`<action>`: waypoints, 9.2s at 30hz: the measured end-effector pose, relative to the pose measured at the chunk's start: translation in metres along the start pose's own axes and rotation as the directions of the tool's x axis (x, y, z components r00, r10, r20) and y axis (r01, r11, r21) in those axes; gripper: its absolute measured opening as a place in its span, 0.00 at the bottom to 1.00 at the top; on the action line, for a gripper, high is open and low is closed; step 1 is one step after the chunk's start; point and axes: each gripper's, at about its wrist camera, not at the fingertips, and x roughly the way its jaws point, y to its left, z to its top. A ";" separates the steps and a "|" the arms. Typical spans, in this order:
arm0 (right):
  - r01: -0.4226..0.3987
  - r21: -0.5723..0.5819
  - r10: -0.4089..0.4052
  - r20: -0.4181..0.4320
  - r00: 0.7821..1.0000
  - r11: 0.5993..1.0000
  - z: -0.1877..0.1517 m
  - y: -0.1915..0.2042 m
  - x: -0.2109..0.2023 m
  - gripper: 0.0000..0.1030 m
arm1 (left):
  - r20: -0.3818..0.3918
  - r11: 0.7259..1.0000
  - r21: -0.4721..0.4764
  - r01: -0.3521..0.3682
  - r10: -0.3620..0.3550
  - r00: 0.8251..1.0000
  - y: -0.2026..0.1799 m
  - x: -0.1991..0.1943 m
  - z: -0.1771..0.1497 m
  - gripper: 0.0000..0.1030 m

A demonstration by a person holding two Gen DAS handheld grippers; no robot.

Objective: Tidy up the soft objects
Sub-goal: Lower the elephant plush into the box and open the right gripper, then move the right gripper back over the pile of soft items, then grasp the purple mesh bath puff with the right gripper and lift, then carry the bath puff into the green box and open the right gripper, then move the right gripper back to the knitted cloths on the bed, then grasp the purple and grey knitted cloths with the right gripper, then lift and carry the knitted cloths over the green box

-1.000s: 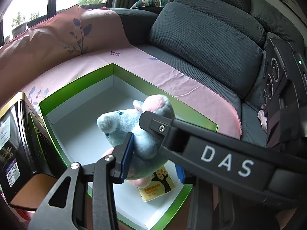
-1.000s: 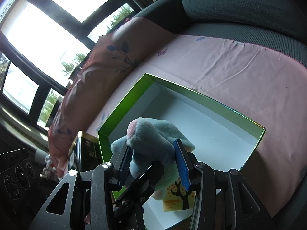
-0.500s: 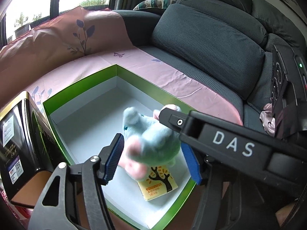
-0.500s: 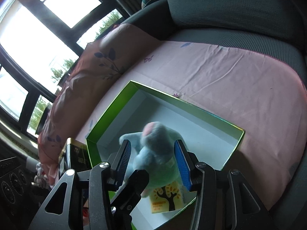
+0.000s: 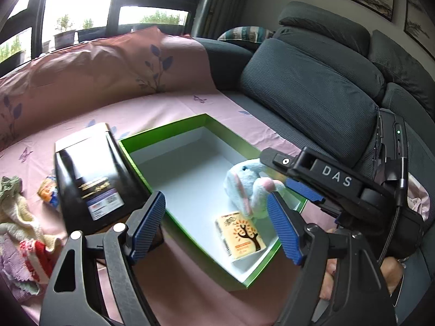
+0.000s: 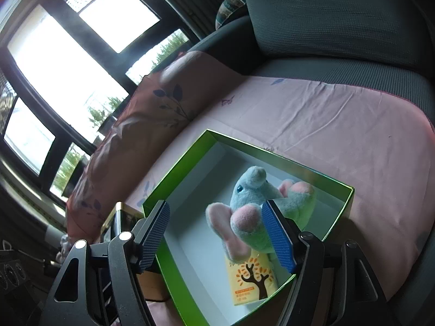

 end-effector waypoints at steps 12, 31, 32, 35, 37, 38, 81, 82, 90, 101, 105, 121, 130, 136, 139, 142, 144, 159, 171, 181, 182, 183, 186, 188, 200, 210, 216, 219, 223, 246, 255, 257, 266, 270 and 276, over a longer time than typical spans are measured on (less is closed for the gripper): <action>-0.109 -0.159 0.108 -0.017 0.994 0.981 -0.028 0.058 0.002 0.84 | 0.091 0.936 -0.247 -0.250 0.280 0.956 0.095 -0.089 -0.053 0.90; -0.193 -0.472 0.152 -0.125 0.981 0.860 -0.126 0.179 0.019 0.84 | -0.004 0.787 -0.448 -0.424 0.473 0.881 0.214 -0.115 -0.114 0.88; -0.196 -0.483 0.149 -0.134 0.980 0.853 -0.131 0.183 0.021 0.84 | 0.014 0.786 -0.454 -0.419 0.477 0.879 0.215 -0.119 -0.115 0.88; -0.151 -0.555 0.110 -0.107 0.988 0.818 -0.146 0.194 0.022 0.86 | 0.034 0.787 -0.438 -0.435 0.498 0.866 0.214 -0.125 -0.115 0.88; -0.126 -0.593 0.082 -0.101 0.992 0.795 -0.153 0.199 0.020 0.86 | 0.021 0.777 -0.433 -0.457 0.515 0.857 0.217 -0.125 -0.114 0.88; -0.119 -0.607 0.077 -0.095 0.993 0.786 -0.155 0.202 0.019 0.86 | 0.016 0.772 -0.436 -0.463 0.521 0.854 0.218 -0.125 -0.114 0.88; -0.426 -0.612 -0.190 -0.691 0.697 0.666 -0.271 0.339 0.158 0.65 | -0.303 0.582 -0.693 -0.425 0.299 0.905 0.319 -0.127 -0.167 0.59; -0.433 -0.602 -0.169 -0.693 0.701 0.671 -0.270 0.341 0.157 0.65 | -0.299 0.567 -0.701 -0.433 0.317 0.900 0.320 -0.133 -0.168 0.59; -0.555 -0.531 -0.047 -0.749 0.661 0.640 -0.279 0.378 0.162 0.65 | -0.263 0.520 -0.755 -0.398 0.316 0.912 0.329 -0.148 -0.173 0.59; -0.588 -0.516 -0.091 -0.794 0.601 0.623 -0.323 0.362 0.203 0.19 | -0.315 0.497 -0.736 -0.459 0.349 0.883 0.337 -0.145 -0.176 0.45; -0.638 -0.431 0.012 -0.824 0.567 0.638 -0.302 0.352 0.183 0.14 | -0.300 0.524 -0.707 -0.475 0.386 0.872 0.325 -0.150 -0.170 0.44; -0.596 -0.469 0.238 -0.620 0.748 0.652 -0.198 0.284 0.051 0.14 | 0.042 0.817 -0.494 -0.296 0.363 0.931 0.201 -0.150 -0.110 0.42; -0.544 -0.457 0.343 -0.451 0.824 0.704 -0.131 0.230 0.004 0.14 | 0.129 0.903 -0.336 -0.269 0.327 0.936 0.122 -0.134 -0.067 0.42; -0.501 -0.375 0.385 -0.343 0.857 0.780 -0.079 0.187 -0.003 0.14 | 0.132 0.940 -0.259 -0.223 0.263 0.956 0.085 -0.103 -0.028 0.42; -0.457 -0.319 0.381 -0.274 0.883 0.830 -0.055 0.159 -0.005 0.14 | 0.116 0.959 -0.214 -0.186 0.214 0.970 0.065 -0.079 -0.011 0.42; -0.405 -0.273 0.356 -0.213 0.910 0.873 -0.035 0.131 -0.008 0.14 | 0.099 0.973 -0.146 -0.181 0.196 0.976 0.039 -0.052 0.000 0.42; -0.388 -0.229 0.352 -0.184 0.918 0.893 -0.023 0.113 -0.007 0.14 | 0.085 0.980 -0.115 -0.163 0.174 0.981 0.026 -0.036 0.006 0.42; -0.253 -0.025 0.252 -0.037 0.967 0.967 0.018 0.019 0.014 0.14 | -0.019 0.993 0.003 -0.119 0.119 0.993 -0.022 0.048 0.022 0.44; -0.207 -0.039 0.207 -0.010 0.978 0.978 0.020 0.017 0.010 0.60 | 0.020 0.991 -0.015 -0.134 0.134 0.991 -0.018 0.029 0.020 0.74; -0.237 -0.131 0.244 0.040 0.969 0.963 0.015 0.051 -0.022 0.79 | 0.081 0.968 -0.127 -0.217 0.228 0.970 0.026 -0.030 0.010 0.90; -0.255 -0.147 0.262 0.033 0.964 0.956 0.013 0.058 -0.024 0.81 | 0.083 0.962 -0.148 -0.231 0.244 0.966 0.035 -0.038 0.007 0.90; -0.275 -0.163 0.283 0.024 0.959 0.947 0.011 0.065 -0.025 0.85 | 0.087 0.955 -0.167 -0.246 0.263 0.961 0.043 -0.045 0.003 0.90; -0.350 -0.212 0.356 -0.013 0.935 0.912 0.002 0.090 -0.026 0.87 | 0.082 0.927 -0.203 -0.315 0.337 0.938 0.072 -0.064 -0.014 0.93; -0.371 -0.242 0.369 -0.054 0.928 0.897 -0.007 0.108 -0.024 0.87 | 0.047 0.896 -0.242 -0.373 0.395 0.917 0.096 -0.074 -0.029 0.93; -0.517 -0.372 0.400 -0.348 0.848 0.771 -0.095 0.216 0.013 0.87 | -0.100 0.665 -0.519 -0.538 0.578 0.810 0.232 -0.144 -0.111 0.93; -0.437 -0.409 0.153 -0.566 0.810 0.801 -0.178 0.257 0.077 0.87 | -0.191 0.623 -0.639 -0.451 0.439 0.878 0.295 -0.136 -0.158 0.93; -0.489 -0.369 0.159 -0.647 0.746 0.790 -0.208 0.275 0.102 0.78 | -0.240 0.629 -0.632 -0.453 0.397 0.886 0.302 -0.123 -0.166 0.92; -0.508 -0.399 0.106 -0.698 0.708 0.764 -0.230 0.288 0.121 0.66 | -0.252 0.616 -0.657 -0.435 0.364 0.897 0.307 -0.118 -0.170 0.86; -0.488 -0.463 0.013 -0.716 0.698 0.740 -0.255 0.297 0.144 0.66 | -0.255 0.608 -0.652 -0.453 0.387 0.886 0.304 -0.115 -0.172 0.76; -0.560 -0.418 -0.016 -0.811 0.585 0.716 -0.282 0.283 0.160 0.30 | -0.166 0.678 -0.666 -0.312 0.273 0.947 0.277 -0.115 -0.164 0.18; -0.575 -0.475 0.088 -0.715 0.693 0.666 -0.250 0.296 0.102 0.30 | 0.004 0.761 -0.600 -0.247 0.312 0.950 0.240 -0.153 -0.142 0.18; -0.564 -0.502 0.098 -0.684 0.722 0.656 -0.241 0.296 0.088 0.30 | 0.047 0.775 -0.593 -0.219 0.305 0.951 0.231 -0.157 -0.138 0.18; -0.533 -0.553 0.166 -0.578 0.799 0.640 -0.206 0.285 0.038 0.30 | 0.148 0.848 -0.493 -0.193 0.300 0.942 0.182 -0.168 -0.109 0.18; -0.534 -0.569 0.221 -0.528 0.820 0.625 -0.185 0.278 0.015 0.30 | 0.202 0.878 -0.436 -0.198 0.310 0.929 0.155 -0.175 -0.095 0.18; -0.512 -0.579 0.292 -0.434 0.853 0.635 -0.148 0.260 -0.014 0.30 | 0.271 0.924 -0.338 -0.179 0.277 0.922 0.120 -0.175 -0.069 0.19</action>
